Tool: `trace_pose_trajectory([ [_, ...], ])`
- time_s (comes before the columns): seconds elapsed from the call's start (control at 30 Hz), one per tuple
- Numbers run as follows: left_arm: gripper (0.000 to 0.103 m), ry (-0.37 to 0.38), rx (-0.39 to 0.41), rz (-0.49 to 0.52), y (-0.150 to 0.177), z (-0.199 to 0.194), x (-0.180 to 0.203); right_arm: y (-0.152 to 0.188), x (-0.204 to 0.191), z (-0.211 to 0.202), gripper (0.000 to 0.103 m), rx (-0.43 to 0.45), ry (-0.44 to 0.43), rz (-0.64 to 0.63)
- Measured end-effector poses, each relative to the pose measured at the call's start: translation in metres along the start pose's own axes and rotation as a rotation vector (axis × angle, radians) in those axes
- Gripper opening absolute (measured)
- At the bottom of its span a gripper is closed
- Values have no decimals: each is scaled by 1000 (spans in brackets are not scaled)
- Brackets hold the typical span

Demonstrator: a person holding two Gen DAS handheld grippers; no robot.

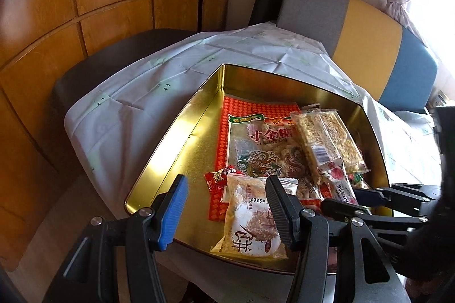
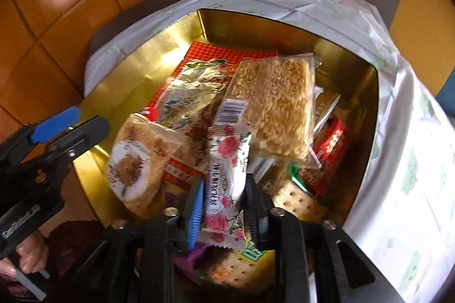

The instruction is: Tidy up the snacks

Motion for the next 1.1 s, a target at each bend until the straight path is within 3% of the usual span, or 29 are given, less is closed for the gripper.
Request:
trace_pose_trajectory([
  [0.1, 58, -10, 2, 4, 1, 0, 0, 3, 0, -7, 40, 16, -16, 24],
  [0.43, 58, -13, 24, 36, 1, -7, 8, 16, 2, -33, 40, 95, -3, 75],
  [0.83, 58, -1, 120, 74, 2, -36, 28, 48, 23, -83, 41, 261, 200, 242],
  [1.1, 62, 31, 165, 112, 10, -56, 48, 69, 31, -102, 41, 304, 299, 316],
])
Point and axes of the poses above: each gripper's, at about its wrist camera, not at the fingertips, and z roughly the way its jaws point, x to its right, y to its underside, the point moved 5 cm from there along z, roughly the way its jaws point, and after that the axes turned 2 degrees about x, right-handed, at the moved point
